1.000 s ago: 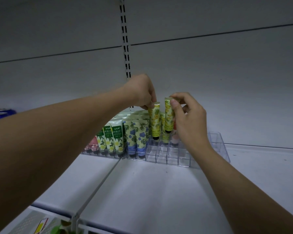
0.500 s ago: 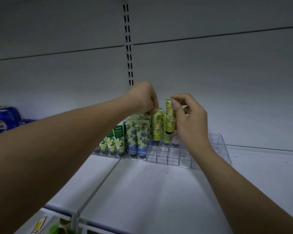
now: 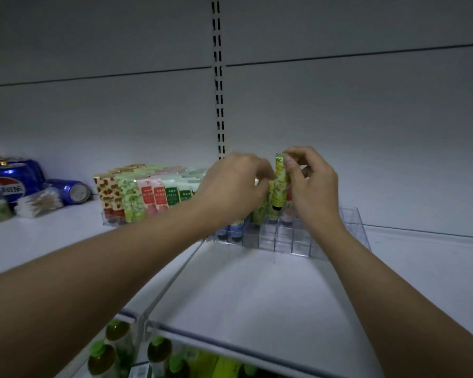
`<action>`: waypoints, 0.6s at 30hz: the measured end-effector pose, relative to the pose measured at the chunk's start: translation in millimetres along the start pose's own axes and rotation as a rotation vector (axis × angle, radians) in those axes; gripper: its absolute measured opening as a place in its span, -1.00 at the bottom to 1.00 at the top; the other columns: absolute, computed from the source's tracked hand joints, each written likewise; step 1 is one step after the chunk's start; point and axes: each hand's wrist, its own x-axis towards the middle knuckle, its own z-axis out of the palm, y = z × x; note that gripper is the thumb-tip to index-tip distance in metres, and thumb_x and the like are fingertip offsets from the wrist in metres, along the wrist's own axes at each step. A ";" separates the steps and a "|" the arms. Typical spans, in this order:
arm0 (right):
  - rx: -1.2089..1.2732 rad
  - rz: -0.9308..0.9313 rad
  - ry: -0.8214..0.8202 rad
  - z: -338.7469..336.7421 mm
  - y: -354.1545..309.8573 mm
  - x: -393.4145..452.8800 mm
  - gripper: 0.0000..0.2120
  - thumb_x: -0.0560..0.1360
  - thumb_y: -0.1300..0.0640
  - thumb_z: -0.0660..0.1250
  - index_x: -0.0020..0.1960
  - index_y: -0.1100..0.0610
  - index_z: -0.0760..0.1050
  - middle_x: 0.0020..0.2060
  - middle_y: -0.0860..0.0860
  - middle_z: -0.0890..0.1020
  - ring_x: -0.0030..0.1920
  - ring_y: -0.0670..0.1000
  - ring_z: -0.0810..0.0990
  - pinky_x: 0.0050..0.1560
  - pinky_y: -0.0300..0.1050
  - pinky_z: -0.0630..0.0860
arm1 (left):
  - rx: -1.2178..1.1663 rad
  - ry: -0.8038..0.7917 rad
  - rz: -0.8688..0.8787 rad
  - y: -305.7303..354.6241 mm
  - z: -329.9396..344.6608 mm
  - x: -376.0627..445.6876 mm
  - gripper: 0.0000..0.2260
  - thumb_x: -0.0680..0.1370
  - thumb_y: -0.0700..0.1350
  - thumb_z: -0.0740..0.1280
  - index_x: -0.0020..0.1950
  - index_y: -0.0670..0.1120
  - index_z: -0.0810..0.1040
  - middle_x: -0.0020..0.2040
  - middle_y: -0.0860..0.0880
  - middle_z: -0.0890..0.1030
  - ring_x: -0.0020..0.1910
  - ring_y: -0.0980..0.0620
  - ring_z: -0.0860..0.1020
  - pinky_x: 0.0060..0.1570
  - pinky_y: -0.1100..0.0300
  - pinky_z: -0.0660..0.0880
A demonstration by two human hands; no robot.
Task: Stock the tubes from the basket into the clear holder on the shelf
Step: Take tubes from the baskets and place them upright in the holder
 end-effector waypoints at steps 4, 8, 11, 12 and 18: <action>-0.046 -0.023 -0.002 -0.6 -1.2 -0.9 -0.89 0.57 0.11 0.30 0.03 -0.05 0.56 -0.20 -0.29 0.58 -0.26 -0.24 0.52 -0.26 -0.37 0.45 | -0.045 -0.010 0.141 0.0 11.9 -67.0 -0.84 0.54 -0.12 0.32 0.05 0.02 0.66 0.05 0.10 0.62 0.19 0.03 0.40 0.16 0.05 0.42; -0.083 -0.023 -0.006 1.4 -1.8 -1.1 -0.91 0.58 0.10 0.30 0.04 -0.02 0.56 -0.22 -0.30 0.57 -0.26 -0.25 0.50 -0.25 -0.33 0.46 | -0.084 -0.057 0.197 -7.1 20.9 -107.0 -0.80 0.55 -0.12 0.30 0.14 0.03 0.62 0.20 0.07 0.53 0.25 0.04 0.40 0.15 0.01 0.42; -0.079 0.018 -0.022 4.2 -3.5 -2.4 -0.90 0.58 0.10 0.30 0.05 -0.03 0.56 -0.19 -0.29 0.57 -0.21 -0.21 0.52 -0.19 -0.12 0.58 | -0.125 -0.206 0.066 -13.6 26.9 -115.1 -0.74 0.60 -0.01 0.24 0.27 0.11 0.55 0.29 0.12 0.46 0.28 0.10 0.37 0.23 0.07 0.37; -0.089 0.023 -0.032 4.9 -3.7 -3.2 -0.90 0.58 0.10 0.29 0.04 -0.04 0.56 -0.17 -0.29 0.57 -0.20 -0.21 0.53 -0.18 -0.09 0.58 | -0.151 -0.247 0.011 -15.6 29.6 -116.1 -0.72 0.61 0.04 0.21 0.30 0.13 0.51 0.30 0.14 0.44 0.29 0.12 0.34 0.26 0.09 0.34; -0.104 0.060 -0.062 5.9 -3.6 -5.5 -0.87 0.60 0.11 0.25 0.09 -0.01 0.55 -0.14 -0.26 0.57 -0.11 -0.09 0.58 -0.08 0.13 0.62 | -0.068 -0.400 -0.080 -18.7 41.7 -116.7 -0.59 0.59 0.25 0.05 0.42 0.22 0.32 0.38 0.16 0.35 0.34 0.12 0.26 0.33 0.01 0.23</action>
